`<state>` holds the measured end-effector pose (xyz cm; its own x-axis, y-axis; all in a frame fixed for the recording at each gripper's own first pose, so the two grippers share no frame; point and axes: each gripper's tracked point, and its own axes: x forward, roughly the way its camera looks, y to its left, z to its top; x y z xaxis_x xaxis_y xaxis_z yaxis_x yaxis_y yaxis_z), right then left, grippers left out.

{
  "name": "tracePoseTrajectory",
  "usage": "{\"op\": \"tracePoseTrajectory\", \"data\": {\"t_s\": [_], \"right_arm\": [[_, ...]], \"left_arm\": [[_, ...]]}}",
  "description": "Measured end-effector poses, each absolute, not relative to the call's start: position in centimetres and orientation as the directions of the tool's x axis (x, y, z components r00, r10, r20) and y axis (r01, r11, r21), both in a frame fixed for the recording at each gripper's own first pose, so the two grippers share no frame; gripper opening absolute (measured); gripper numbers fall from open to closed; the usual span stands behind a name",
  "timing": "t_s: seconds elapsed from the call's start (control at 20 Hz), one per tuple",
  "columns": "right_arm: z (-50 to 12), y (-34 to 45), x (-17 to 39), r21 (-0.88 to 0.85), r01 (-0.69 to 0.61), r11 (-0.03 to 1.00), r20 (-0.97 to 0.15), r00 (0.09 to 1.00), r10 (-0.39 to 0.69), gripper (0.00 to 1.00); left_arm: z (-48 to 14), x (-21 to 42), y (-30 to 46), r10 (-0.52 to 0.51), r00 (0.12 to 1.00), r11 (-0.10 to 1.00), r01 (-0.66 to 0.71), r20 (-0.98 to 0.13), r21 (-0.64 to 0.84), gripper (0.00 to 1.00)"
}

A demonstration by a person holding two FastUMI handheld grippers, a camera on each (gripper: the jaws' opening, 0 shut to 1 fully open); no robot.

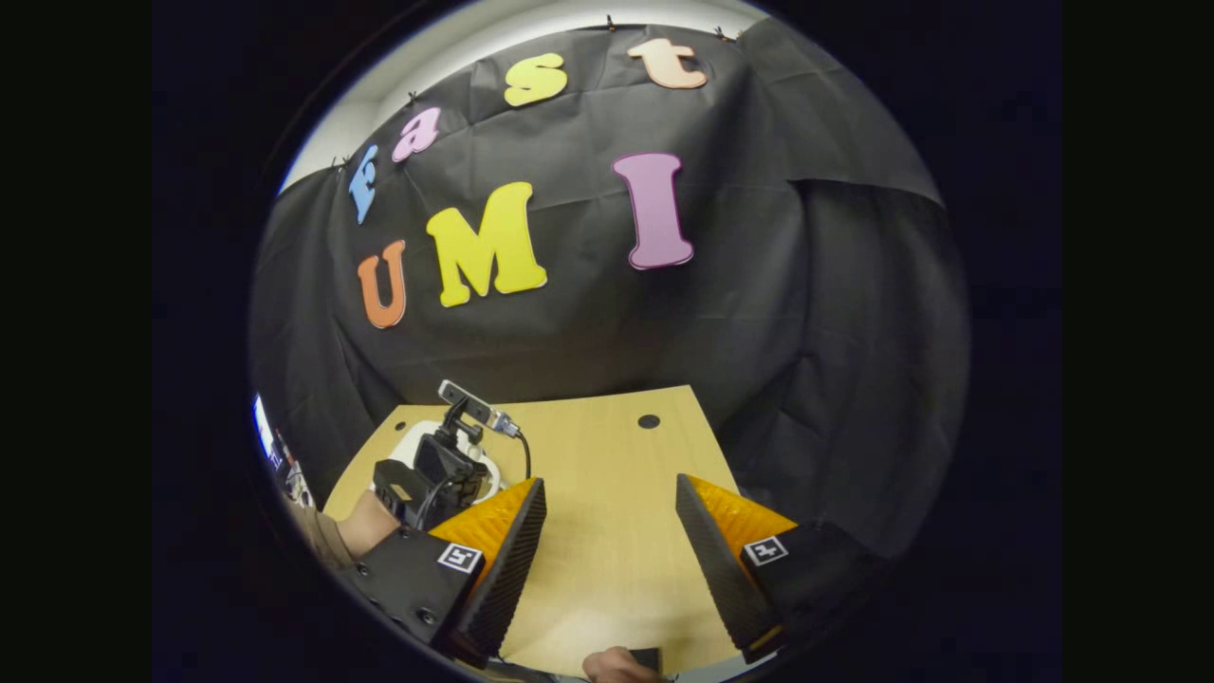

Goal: First open the suitcase, pack the skin care products into it, and then close the suitcase.

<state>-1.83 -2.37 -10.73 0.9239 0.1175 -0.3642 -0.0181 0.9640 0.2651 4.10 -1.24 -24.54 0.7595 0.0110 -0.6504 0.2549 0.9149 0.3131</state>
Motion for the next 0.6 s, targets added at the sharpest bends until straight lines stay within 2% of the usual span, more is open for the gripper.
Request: {"op": "tracePoseTrajectory", "data": {"t_s": [0.05,0.1,0.15,0.3,0.4,0.6], "right_arm": [[-10.0,-2.5,-1.6,0.249,-0.005,0.969,-0.345,0.934,0.094,0.77],[-9.0,-2.5,-1.2,0.234,0.006,0.972,-0.323,0.944,0.071,0.81],[-8.1,-2.2,-1.0,0.222,0.015,0.975,-0.297,0.953,0.052,0.81],[-5.7,-0.8,0.5,0.195,0.032,0.98,-0.232,0.973,0.014,0.81],[-4.6,1.5,1.5,0.192,0.015,0.981,-0.207,0.978,0.026,0.81],[-2.6,7.1,3.4,0.191,-0.036,0.981,-0.169,0.983,0.069,0.81]], "left_arm": [[-23.1,4.0,-1.2,-0.003,0.781,0.923,0.243,-0.625,0.3,0.88],[-21.4,4.0,-0.9,-0.01,0.807,0.932,0.221,-0.59,0.287,0.93],[-19.5,4.0,-0.2,-0.019,0.834,0.942,0.2,-0.551,0.271,0.97],[-12.7,2.9,2.1,-0.042,0.92,0.974,0.125,-0.39,0.19,0.97],[-7.8,1.6,4.4,-0.053,0.962,0.991,0.084,-0.267,0.106,0.97],[-0.5,-0.1,11.0,-0.002,0.994,1.0,0.005,-0.109,0.025,0.99]]}}
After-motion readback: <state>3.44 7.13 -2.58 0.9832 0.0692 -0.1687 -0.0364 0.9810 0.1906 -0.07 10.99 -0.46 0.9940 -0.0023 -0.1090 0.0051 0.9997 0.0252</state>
